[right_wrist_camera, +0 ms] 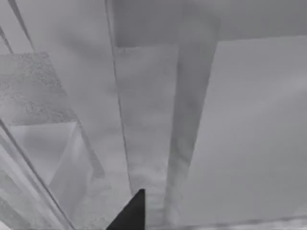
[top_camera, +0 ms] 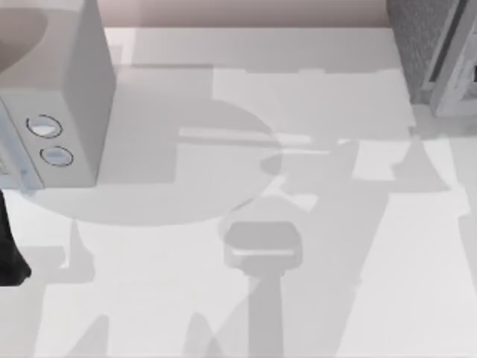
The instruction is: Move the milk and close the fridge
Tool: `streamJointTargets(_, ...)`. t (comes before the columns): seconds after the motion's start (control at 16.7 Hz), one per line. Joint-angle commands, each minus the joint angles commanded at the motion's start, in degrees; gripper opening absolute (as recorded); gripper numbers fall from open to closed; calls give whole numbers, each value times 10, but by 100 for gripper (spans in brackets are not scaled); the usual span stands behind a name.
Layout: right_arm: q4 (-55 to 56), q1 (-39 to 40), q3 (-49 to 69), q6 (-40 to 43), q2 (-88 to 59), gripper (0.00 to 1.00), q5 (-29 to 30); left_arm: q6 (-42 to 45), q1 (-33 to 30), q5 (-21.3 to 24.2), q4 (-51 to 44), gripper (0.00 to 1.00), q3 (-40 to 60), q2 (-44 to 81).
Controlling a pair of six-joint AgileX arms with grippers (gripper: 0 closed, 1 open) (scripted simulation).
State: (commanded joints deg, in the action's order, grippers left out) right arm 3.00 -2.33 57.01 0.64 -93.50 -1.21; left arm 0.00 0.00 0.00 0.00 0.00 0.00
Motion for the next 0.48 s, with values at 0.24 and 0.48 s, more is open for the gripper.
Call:
streamJointTargets(0.24,-13,-1,39,0,-38,100,2,0,0,0,0,100,0,0)
streamJointTargets(0.48,-30,2,123,3,-111,100,3,0,0,0,0,100,0,0)
